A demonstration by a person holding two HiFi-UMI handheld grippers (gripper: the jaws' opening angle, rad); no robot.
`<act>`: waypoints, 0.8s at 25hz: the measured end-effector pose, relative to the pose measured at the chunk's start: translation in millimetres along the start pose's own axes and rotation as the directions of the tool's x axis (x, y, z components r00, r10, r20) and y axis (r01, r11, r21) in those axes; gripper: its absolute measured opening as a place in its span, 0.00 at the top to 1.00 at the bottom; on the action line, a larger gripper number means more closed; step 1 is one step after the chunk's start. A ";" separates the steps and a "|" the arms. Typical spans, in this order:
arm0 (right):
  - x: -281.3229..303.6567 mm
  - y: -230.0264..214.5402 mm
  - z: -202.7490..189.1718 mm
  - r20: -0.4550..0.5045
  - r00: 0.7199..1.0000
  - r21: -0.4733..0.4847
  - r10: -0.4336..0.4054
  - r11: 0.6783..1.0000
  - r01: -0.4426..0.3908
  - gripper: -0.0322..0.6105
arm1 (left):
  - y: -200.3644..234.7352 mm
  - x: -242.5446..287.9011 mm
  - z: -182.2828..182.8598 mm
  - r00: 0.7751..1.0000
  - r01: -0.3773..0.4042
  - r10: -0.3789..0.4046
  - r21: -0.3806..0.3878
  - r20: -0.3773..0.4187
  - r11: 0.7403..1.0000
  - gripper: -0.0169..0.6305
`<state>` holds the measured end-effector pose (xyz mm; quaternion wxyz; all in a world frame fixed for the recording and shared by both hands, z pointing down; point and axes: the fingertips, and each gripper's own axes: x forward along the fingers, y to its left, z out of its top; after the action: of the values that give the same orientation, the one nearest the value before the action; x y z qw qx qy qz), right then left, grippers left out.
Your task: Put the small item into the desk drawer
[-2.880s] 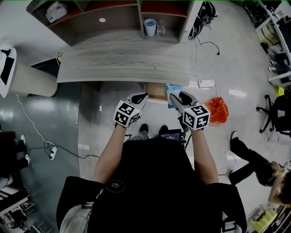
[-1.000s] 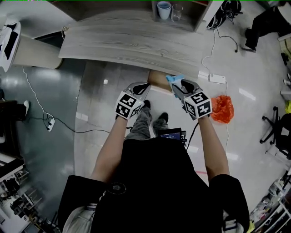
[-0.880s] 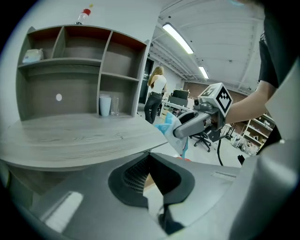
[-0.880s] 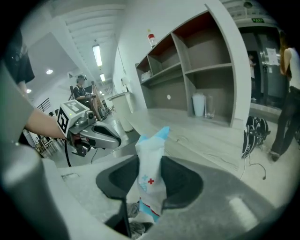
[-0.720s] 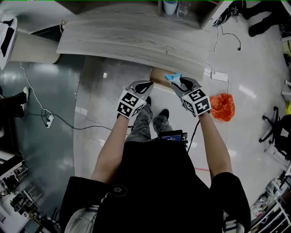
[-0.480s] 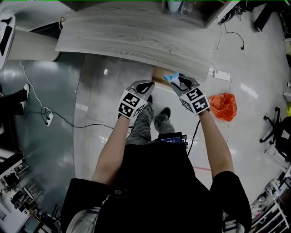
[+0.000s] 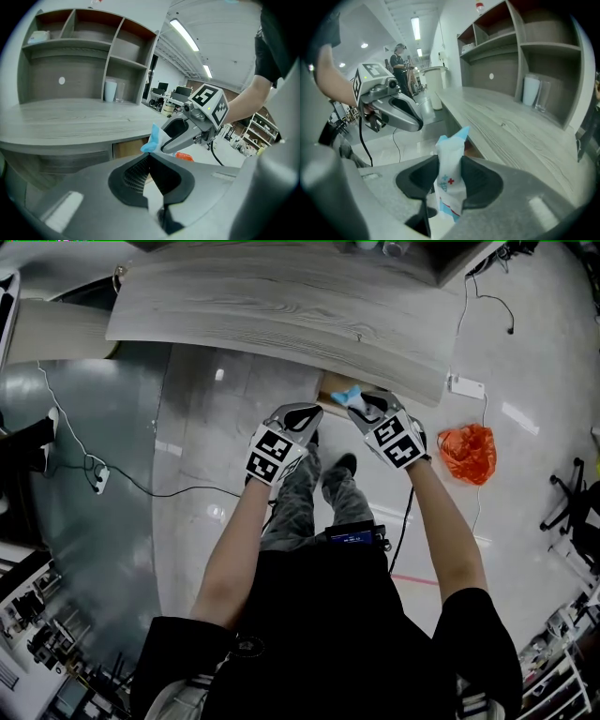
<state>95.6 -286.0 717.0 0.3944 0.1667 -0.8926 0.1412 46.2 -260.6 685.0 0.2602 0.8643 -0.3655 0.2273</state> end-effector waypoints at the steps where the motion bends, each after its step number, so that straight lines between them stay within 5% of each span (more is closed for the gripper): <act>1: 4.6 0.5 -1.7 -0.007 1.000 -0.017 0.001 1.000 -0.001 0.71 | 0.7 1.4 -2.4 1.000 0.001 -0.001 -0.002 -0.002 1.000 0.99; 20: 82.1 4.7 -37.1 -0.180 0.983 -0.145 0.020 0.988 -0.047 0.71 | 12.5 19.8 -46.3 0.999 0.033 -0.034 -0.034 -0.042 0.999 0.99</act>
<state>66.0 -282.8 802.2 0.4815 0.1085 -0.8645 0.0950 39.9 -249.8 735.3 0.2862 0.8607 -0.3491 0.2351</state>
